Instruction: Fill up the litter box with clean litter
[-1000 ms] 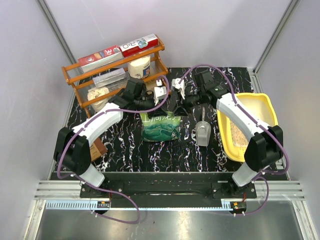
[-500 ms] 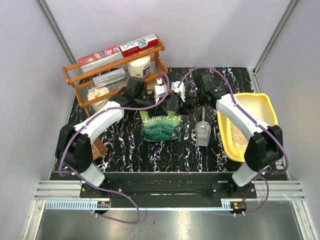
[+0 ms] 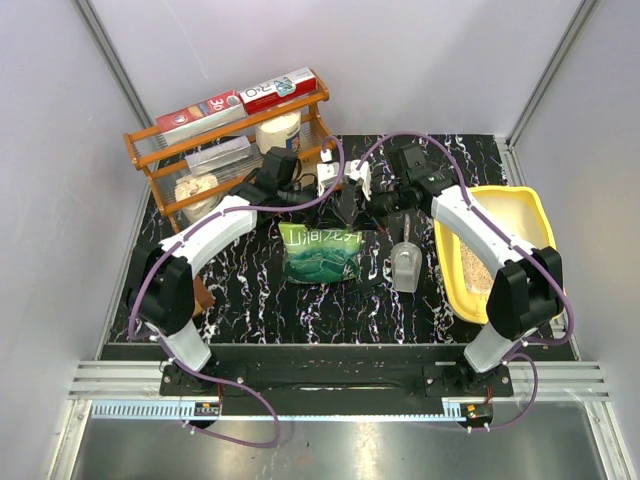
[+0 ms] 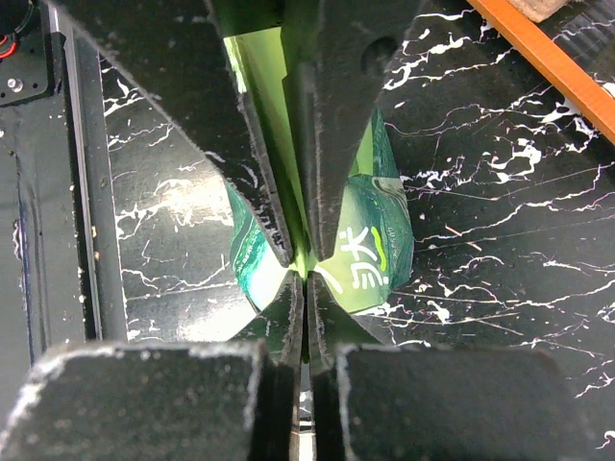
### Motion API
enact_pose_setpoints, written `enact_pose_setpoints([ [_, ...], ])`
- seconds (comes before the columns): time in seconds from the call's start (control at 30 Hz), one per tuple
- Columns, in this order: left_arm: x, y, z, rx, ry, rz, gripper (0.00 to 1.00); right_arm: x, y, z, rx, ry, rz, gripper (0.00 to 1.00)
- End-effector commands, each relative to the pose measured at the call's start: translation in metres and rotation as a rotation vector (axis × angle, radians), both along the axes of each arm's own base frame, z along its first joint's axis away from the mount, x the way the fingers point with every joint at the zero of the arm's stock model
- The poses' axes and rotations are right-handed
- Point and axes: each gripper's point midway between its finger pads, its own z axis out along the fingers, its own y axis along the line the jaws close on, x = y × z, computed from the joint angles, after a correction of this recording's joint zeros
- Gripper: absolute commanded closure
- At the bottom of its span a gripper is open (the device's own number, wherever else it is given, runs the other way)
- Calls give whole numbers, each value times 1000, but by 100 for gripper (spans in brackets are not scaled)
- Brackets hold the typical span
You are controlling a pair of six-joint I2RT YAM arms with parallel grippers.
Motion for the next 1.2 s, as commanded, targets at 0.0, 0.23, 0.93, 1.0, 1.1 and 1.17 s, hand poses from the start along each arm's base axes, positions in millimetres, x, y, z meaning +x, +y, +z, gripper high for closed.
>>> enact_pose_setpoints([
  [0.0,-4,-4,14,-33,-50,-55,84,2,7,17,50,16,0,100],
  [0.23,-11,1,7,-6,-30,-70,100,8,3,22,58,24,-23,96],
  [0.93,-6,4,21,-4,30,27,100,70,-125,-15,-66,272,-623,51],
  [1.0,-11,8,21,12,35,25,100,56,-117,-10,-29,256,-539,52],
  [1.1,-11,16,18,24,51,46,100,28,-115,-18,-37,128,-351,51],
  [1.17,-8,19,18,15,70,70,100,9,-118,-34,-65,-21,-193,51],
])
